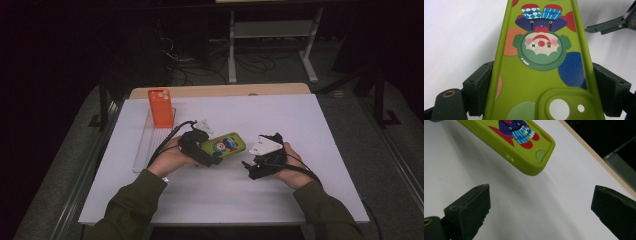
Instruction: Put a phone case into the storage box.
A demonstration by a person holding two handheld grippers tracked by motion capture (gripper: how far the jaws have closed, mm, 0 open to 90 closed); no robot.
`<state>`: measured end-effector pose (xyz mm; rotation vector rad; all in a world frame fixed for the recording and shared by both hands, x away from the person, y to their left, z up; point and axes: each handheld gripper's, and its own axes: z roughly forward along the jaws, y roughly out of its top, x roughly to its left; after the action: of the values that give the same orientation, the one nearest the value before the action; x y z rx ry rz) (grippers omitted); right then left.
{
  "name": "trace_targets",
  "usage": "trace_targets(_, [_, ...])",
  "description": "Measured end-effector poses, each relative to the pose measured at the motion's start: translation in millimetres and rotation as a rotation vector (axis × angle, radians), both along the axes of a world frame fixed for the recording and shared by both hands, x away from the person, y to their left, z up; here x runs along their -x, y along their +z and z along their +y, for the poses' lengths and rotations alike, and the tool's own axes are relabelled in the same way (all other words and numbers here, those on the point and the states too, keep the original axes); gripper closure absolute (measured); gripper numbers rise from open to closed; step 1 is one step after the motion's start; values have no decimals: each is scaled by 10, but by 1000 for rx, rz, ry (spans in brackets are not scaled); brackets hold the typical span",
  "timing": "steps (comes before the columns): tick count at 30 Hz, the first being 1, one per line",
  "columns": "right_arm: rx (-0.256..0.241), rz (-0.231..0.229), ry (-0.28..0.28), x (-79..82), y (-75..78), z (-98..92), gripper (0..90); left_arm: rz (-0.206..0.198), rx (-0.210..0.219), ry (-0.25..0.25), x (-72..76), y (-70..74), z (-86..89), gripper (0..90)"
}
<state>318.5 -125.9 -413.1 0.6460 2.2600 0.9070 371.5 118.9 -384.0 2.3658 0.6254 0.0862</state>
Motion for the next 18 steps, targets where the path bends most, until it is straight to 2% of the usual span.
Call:
trace_targets(1, [9,-6,8,4,1,1,17,-3,-16,-12,-7,6,8,150])
trace_targets(4, [25,-36,16,22,-1,18,18,-4,-17,-12,-8,6,8,150])
trace_targets(11, [87,-100,41,75,-10,73,18,1,3,5,6,-4,-7,150])
trace_targets(18, [155,-167,67,125,-30,134,18,3,-5,-7,9,-8,-17,150])
